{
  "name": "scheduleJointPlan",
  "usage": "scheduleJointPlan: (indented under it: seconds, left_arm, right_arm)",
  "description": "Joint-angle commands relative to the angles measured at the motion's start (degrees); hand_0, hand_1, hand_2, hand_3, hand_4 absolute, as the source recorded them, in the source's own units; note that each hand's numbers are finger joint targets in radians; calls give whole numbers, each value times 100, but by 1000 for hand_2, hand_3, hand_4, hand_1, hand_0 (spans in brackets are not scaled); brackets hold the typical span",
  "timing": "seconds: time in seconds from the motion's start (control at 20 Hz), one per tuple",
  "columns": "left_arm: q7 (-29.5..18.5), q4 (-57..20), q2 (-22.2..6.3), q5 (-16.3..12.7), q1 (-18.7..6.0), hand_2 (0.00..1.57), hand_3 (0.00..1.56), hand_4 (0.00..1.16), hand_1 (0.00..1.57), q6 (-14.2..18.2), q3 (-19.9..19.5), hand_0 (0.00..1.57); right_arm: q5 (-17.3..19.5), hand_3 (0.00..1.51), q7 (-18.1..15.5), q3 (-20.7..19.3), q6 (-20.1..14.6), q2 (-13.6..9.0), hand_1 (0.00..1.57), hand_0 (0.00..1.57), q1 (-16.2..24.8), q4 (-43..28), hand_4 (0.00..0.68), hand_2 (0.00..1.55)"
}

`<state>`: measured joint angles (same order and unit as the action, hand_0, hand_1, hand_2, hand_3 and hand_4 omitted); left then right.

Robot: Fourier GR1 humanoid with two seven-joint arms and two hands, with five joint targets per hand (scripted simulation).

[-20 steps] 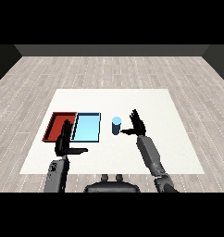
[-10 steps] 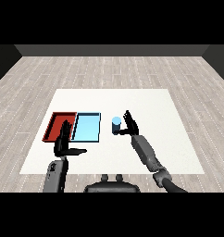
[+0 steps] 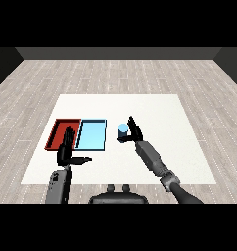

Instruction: Pick the blue can and put it in the blue box

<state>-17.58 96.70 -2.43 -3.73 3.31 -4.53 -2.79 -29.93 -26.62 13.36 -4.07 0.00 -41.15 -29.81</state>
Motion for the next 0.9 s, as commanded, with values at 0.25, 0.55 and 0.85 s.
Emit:
scheduleJointPlan:
  seconds: [0.25,0.55,0.85]
  left_arm:
    - [-178,-330,40,76,-156,0,0,0,0,85,-57,0]
    - [333,-5,-69,-184,-411,0,0,0,0,20,-146,0]
    - [221,163,65,-98,-10,0,0,0,0,67,-14,0]
  right_arm:
    - [-1154,0,-300,1071,-192,0,0,0,-565,730,0,0]
    - [-1423,0,28,1249,-312,0,0,0,-921,722,0,0]
    - [-1828,0,-16,1822,-343,0,0,0,-879,899,0,0]
